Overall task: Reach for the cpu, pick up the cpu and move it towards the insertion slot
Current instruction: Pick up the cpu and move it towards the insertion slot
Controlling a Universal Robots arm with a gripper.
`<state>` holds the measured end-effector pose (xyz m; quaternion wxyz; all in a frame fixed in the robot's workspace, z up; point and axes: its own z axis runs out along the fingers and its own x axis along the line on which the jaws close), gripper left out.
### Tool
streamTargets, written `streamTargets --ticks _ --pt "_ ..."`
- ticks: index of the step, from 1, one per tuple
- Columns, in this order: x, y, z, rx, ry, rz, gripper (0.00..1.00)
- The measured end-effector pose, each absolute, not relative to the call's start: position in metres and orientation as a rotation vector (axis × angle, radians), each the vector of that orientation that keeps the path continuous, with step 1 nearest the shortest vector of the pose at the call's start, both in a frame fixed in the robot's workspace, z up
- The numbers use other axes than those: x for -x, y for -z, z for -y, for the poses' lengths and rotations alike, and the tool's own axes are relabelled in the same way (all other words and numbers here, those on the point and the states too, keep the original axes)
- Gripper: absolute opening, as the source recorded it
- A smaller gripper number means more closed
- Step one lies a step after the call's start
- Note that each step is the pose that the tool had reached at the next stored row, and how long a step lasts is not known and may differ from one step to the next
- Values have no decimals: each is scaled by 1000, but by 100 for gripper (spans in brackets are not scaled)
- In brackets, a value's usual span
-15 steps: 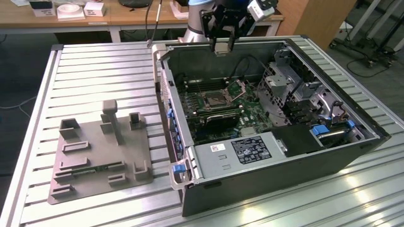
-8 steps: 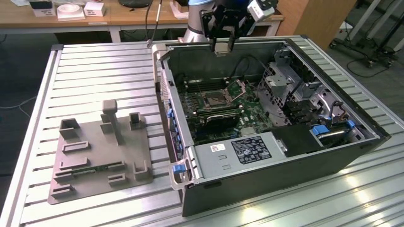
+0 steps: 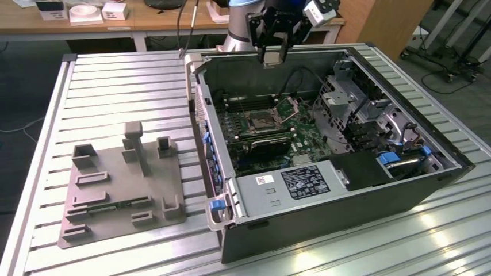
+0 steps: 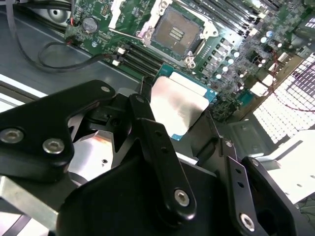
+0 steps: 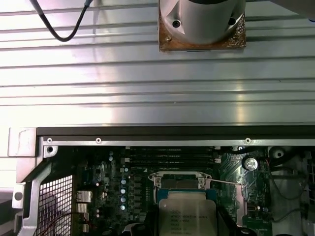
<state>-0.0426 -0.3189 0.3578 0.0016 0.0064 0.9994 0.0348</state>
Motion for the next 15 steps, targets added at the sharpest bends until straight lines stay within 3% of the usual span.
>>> streamTargets --ticks 15 --pt "47 -355 321 -63 -109 -3135 54"
